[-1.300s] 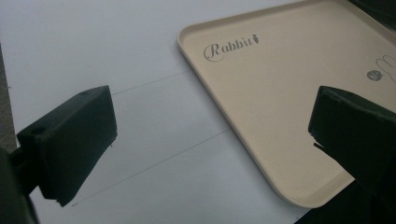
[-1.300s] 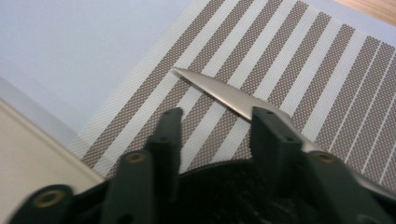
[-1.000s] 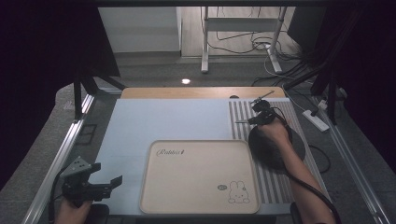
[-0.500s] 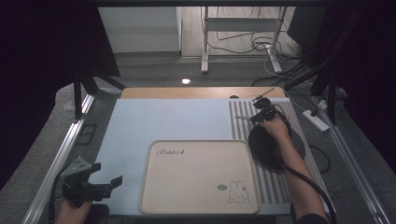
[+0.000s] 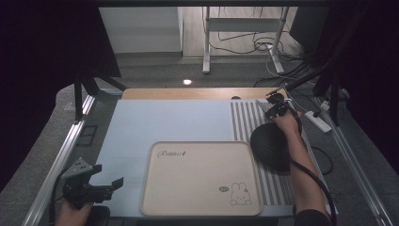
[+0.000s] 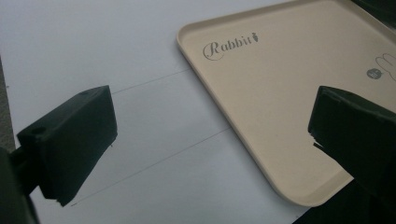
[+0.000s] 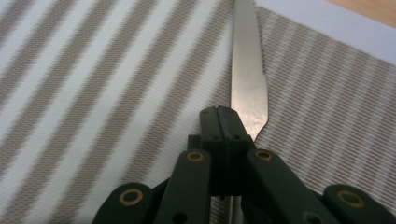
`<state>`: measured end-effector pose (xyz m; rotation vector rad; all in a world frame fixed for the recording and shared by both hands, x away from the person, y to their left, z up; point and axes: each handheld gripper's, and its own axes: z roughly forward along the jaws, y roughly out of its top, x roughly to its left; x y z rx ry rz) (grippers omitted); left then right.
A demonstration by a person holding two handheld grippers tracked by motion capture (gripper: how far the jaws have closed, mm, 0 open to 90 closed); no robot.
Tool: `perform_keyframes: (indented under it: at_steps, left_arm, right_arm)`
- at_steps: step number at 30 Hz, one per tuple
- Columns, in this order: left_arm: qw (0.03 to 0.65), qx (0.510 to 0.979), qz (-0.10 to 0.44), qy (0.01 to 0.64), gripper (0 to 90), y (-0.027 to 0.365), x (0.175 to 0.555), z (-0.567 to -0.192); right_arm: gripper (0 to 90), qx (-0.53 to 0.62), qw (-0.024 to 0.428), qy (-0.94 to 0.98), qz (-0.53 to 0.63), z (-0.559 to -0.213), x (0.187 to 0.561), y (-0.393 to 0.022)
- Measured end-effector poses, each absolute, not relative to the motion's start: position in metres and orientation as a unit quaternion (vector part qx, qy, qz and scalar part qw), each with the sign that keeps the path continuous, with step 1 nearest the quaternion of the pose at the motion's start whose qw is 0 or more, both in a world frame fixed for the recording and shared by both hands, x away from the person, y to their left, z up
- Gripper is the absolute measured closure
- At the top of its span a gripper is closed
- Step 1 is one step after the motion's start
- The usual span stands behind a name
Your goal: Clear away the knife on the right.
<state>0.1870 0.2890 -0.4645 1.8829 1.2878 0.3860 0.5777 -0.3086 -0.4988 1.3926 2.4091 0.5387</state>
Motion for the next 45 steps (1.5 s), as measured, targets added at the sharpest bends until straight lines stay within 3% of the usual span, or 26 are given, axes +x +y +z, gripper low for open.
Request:
perform_keyframes:
  at_steps: [8, 12, 15, 16, 17, 20, 24, 31, 37, 38, 39, 45]
  left_arm:
    - [0.400, 0.746, 0.153, 0.509, 1.2, 0.289, 0.187, -0.464]
    - [0.401, 0.746, 0.153, 0.509, 1.3, 0.289, 0.187, -0.464]
    - [0.400, 0.747, 0.154, 0.509, 1.3, 0.288, 0.187, -0.464]
    - [0.400, 0.747, 0.154, 0.509, 1.3, 0.288, 0.187, -0.464]
    - [0.400, 0.747, 0.155, 0.508, 1.3, 0.288, 0.187, -0.464]
    - [0.400, 0.747, 0.154, 0.509, 1.3, 0.288, 0.187, -0.464]
    - [0.400, 0.747, 0.154, 0.508, 1.3, 0.288, 0.187, -0.464]
    - [0.401, 0.747, 0.154, 0.508, 1.3, 0.288, 0.187, -0.464]
    - [0.400, 0.747, 0.154, 0.508, 1.3, 0.288, 0.187, -0.464]
    - [0.400, 0.747, 0.154, 0.508, 1.3, 0.288, 0.187, -0.464]
    - [0.400, 0.748, 0.154, 0.507, 1.3, 0.288, 0.187, -0.464]
    - [0.400, 0.748, 0.154, 0.506, 1.3, 0.288, 0.187, -0.464]
  right_arm:
    - [90.0, 0.516, 0.163, 0.817, 0.200, -0.490, 0.576, -0.327]
    - [66.2, 0.538, 0.127, 0.800, 0.234, -0.478, 0.572, -0.332]
    - [48.2, 0.533, 0.136, 0.806, 0.218, -0.474, 0.569, -0.334]
    - [48.2, 0.533, 0.136, 0.806, 0.218, -0.474, 0.569, -0.334]
    - [30.1, 0.541, 0.129, 0.805, 0.207, -0.475, 0.569, -0.335]
    - [9.6, 0.551, 0.148, 0.800, 0.187, -0.477, 0.569, -0.336]
    - [0.6, 0.567, 0.146, 0.792, 0.175, -0.479, 0.571, -0.339]
    - [0.1, 0.571, 0.148, 0.795, 0.143, -0.489, 0.572, -0.343]
    - [8.5, 0.578, 0.150, 0.791, 0.130, -0.494, 0.572, -0.351]
    - [16.6, 0.574, 0.138, 0.799, 0.119, -0.497, 0.571, -0.353]
    - [19.3, 0.570, 0.136, 0.802, 0.115, -0.498, 0.570, -0.353]
    - [63.5, 0.552, 0.109, 0.819, 0.112, -0.490, 0.565, -0.347]
